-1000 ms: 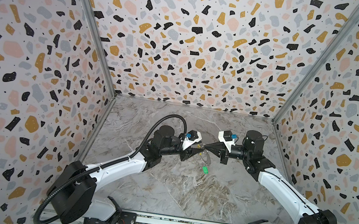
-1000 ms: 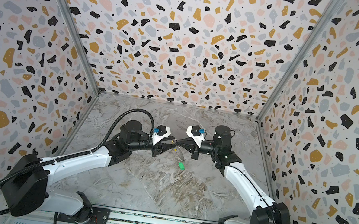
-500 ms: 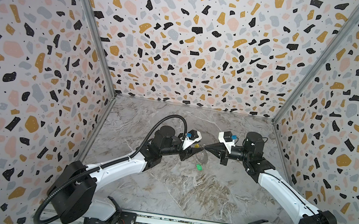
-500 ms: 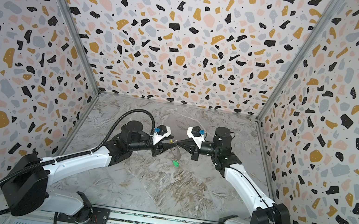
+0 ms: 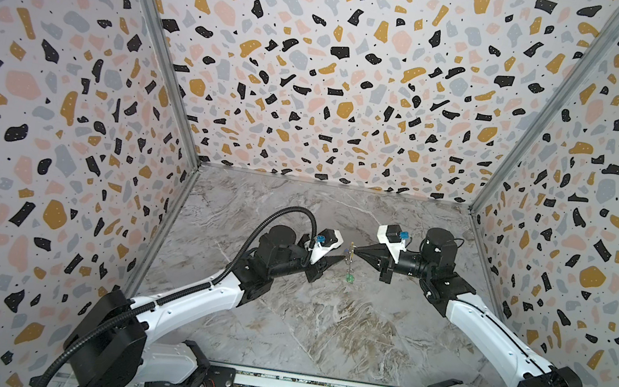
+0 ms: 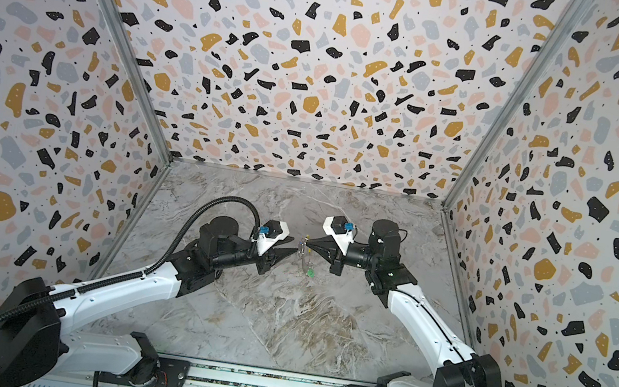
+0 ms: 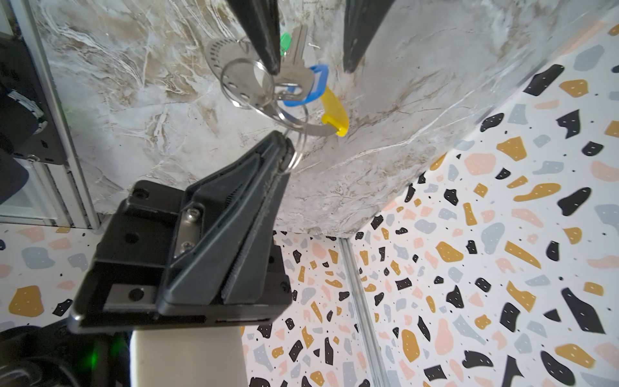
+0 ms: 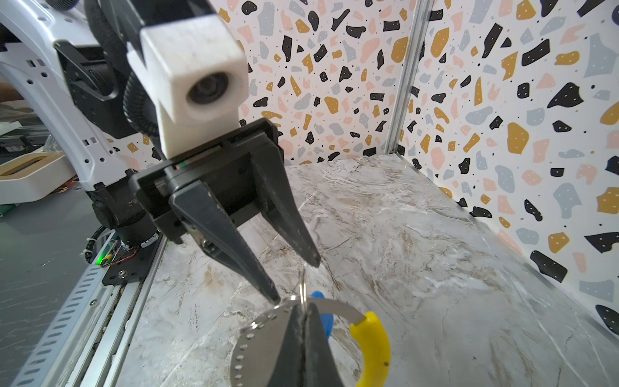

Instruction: Remove the keys from the keyring

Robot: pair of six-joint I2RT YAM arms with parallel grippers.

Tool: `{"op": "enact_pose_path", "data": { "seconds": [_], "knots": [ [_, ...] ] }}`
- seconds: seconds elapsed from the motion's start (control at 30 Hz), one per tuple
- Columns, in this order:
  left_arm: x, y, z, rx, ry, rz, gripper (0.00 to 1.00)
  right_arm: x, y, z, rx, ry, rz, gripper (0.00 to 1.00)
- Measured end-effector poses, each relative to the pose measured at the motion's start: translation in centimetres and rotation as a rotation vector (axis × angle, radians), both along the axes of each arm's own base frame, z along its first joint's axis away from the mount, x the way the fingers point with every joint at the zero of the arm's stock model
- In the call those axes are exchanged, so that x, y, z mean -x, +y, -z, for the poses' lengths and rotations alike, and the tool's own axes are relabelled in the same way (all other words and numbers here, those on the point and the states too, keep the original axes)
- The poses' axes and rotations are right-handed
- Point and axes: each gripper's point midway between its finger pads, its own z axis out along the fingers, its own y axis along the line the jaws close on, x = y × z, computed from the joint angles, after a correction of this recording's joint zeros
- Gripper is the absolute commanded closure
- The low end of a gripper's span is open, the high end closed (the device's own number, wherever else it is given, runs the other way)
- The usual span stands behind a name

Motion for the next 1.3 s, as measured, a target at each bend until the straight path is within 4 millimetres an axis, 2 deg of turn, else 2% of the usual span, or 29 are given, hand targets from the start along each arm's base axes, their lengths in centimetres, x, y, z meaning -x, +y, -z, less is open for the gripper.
{"op": "enact_pose_path", "data": {
  "seconds": [0.17,0.37,0.57,0.67,1.03,1.3],
  "knots": [
    [-0.4,-0.7,0.7,0.012,0.023,0.0,0.68,0.1,0.1,0.2,-0.003,0.015,0.001,1.0],
    [-1.0,-1.1,0.1,0.059,0.018,-0.006,0.67,0.3,0.1,0.4,-0.009,0.03,0.002,1.0],
    [-1.0,-1.7,-0.4,0.1,0.017,0.018,0.78,0.3,0.1,-0.2,-0.027,0.025,0.002,1.0],
    [-0.9,-1.9,-0.4,0.107,0.018,0.028,0.8,0.4,0.1,-0.4,-0.035,0.027,-0.006,1.0],
    [-0.8,-2.1,-1.0,0.112,-0.002,0.048,0.81,1.1,0.3,-0.7,-0.054,0.049,-0.053,1.0],
    [-0.7,-2.3,-1.2,0.091,-0.012,0.06,0.79,0.9,0.4,-0.7,-0.057,0.046,-0.047,1.0]
  ]
}}
